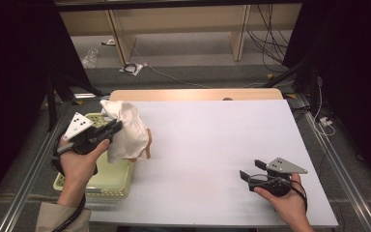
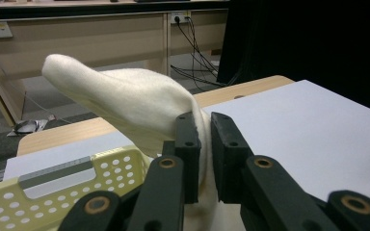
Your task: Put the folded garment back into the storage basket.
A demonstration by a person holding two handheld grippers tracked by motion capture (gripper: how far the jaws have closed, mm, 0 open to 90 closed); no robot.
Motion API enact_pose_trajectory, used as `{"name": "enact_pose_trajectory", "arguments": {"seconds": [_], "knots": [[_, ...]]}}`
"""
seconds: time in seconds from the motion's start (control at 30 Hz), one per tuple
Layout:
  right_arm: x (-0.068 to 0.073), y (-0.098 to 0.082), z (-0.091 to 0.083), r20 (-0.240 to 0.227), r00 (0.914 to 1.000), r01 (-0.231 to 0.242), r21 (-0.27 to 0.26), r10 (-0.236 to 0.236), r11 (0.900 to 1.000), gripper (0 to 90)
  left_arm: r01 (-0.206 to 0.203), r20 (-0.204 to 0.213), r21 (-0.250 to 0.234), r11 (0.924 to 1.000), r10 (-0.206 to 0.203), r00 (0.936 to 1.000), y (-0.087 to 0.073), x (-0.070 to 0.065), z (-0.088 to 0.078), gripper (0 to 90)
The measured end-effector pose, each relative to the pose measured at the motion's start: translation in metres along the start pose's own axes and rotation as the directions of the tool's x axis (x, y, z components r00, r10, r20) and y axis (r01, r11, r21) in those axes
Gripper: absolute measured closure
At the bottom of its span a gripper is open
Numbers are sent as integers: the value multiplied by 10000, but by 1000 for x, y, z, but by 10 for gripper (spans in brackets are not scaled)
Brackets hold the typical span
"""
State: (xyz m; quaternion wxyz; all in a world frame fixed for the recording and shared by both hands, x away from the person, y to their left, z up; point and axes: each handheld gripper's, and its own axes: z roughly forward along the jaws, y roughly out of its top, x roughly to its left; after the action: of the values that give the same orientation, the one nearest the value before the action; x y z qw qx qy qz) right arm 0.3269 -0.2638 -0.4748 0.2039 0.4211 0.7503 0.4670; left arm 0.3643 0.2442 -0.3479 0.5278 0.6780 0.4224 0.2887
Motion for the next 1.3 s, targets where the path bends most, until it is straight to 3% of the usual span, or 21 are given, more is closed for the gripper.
{"name": "enact_pose_trajectory", "arguments": {"seconds": [1.3], "knots": [[0, 0, 0, -3, 10000, -15, -3, 15, 10000, 275, 71, 6, 428, 9991, -71, 10000, -3, 5, -3, 817]]}}
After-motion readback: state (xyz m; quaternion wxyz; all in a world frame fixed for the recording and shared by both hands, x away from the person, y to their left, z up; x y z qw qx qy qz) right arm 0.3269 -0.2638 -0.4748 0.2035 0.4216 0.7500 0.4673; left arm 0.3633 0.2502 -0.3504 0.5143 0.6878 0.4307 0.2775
